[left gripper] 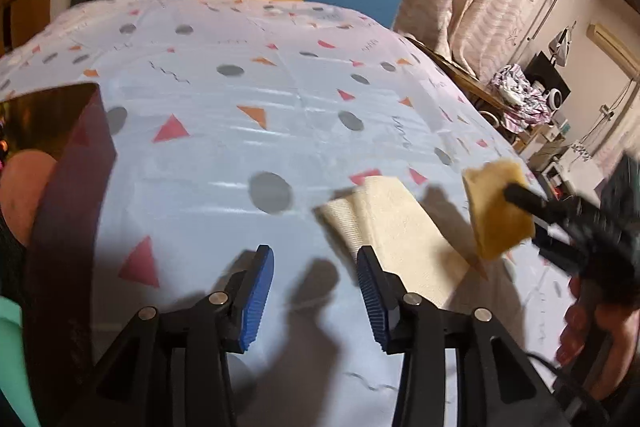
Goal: Organize rigid objects
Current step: 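Grasp the yellow sponge with the right tool while the left tool holds the beige cloth, then carry the beige mesh cloth over the tray and release it with the left tool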
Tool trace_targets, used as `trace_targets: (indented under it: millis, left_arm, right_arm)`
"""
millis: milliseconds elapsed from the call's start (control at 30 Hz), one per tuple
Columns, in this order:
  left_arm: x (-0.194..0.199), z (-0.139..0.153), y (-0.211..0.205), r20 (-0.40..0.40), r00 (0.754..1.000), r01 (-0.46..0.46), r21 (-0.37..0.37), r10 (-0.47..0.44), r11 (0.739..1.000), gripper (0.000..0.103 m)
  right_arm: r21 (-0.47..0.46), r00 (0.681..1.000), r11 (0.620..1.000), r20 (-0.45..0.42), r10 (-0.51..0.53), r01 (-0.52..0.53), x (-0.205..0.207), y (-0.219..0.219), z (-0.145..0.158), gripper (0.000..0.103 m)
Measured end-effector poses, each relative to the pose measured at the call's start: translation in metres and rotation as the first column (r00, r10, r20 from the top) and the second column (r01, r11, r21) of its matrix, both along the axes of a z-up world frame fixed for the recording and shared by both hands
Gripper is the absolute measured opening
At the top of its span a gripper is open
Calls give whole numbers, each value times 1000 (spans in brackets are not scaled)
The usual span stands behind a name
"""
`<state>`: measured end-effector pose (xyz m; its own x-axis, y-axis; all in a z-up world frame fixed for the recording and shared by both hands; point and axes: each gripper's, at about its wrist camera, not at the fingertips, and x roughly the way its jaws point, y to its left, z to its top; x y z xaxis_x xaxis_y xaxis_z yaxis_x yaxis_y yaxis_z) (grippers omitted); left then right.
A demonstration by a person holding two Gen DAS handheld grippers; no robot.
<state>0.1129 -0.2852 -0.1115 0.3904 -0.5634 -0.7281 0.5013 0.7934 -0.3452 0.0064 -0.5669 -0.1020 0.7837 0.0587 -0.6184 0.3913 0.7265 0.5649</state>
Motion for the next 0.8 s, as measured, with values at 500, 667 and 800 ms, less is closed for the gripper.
trace_targets:
  millis: [500,667,800]
  left_arm:
    - [11,3,-108,-74,997,35,217,-19,976,87]
    - [3,-7,-136,35,996,70,336,-87,939,88]
    - [-6,-11,-131,94,988,87,311,-122,947,75]
  right_arm:
    - [44,986,994,129,-109,105,-61,-6,-31,46]
    - [68,982,991,143,-126,117,-66,-10,-37,46]
    - [77,981,991,147,-123,113,-66,-10,-39,46]
